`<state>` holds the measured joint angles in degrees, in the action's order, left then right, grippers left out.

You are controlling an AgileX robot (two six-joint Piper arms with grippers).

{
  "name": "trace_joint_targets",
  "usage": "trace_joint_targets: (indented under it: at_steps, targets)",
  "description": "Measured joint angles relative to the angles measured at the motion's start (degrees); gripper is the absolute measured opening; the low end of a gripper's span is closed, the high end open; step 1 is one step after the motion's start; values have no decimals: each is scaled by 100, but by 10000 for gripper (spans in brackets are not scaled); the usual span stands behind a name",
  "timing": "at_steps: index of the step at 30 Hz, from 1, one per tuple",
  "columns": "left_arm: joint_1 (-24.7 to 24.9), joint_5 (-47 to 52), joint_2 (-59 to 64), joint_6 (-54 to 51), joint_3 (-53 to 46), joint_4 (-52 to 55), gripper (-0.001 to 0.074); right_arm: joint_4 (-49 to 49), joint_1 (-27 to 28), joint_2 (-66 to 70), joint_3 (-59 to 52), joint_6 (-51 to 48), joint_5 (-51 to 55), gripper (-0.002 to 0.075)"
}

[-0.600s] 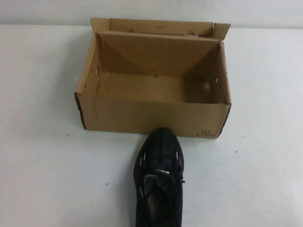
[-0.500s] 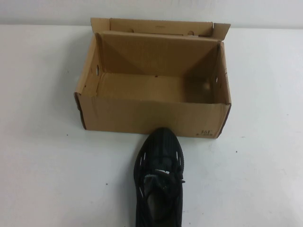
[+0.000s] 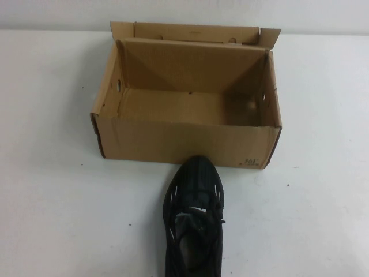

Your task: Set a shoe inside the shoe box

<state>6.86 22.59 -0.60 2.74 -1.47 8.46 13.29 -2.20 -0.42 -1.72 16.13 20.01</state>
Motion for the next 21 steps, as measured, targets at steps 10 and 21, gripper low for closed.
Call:
trace_joint_targets:
  at_steps: [10, 21]
  targets:
    - [0, 0, 0, 0, 0, 0, -4, 0, 0, 0, 0, 0, 0, -17]
    - [0, -274, 0, 0, 0, 0, -4, 11, 0, 0, 0, 0, -422, -17]
